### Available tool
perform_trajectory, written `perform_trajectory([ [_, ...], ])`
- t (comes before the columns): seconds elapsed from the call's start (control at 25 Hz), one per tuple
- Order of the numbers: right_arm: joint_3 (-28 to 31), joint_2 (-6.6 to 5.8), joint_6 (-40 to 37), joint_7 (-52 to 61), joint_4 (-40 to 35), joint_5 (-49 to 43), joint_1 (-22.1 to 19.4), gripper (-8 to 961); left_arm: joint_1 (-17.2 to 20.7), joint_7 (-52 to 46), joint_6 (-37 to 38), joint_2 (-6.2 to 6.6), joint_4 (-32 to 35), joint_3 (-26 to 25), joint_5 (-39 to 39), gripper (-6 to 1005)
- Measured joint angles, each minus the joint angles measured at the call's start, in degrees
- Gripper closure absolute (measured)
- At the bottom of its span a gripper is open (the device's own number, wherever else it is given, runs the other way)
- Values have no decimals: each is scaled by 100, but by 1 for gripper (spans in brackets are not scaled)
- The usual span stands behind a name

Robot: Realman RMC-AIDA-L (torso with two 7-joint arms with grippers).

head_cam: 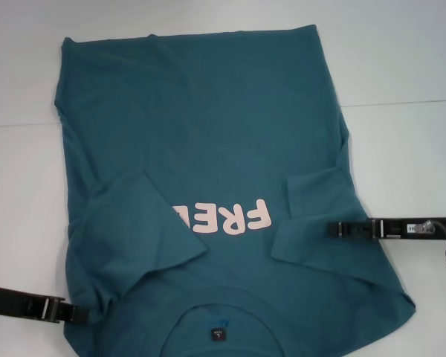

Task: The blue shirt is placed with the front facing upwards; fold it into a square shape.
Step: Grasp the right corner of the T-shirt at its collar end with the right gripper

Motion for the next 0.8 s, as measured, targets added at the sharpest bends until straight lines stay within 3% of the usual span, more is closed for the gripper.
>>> perform_trajectory([
  [0.8,53,-190,-1656,15,-28,33,-337,72,1,0,0,-8,0,0,0,972],
])
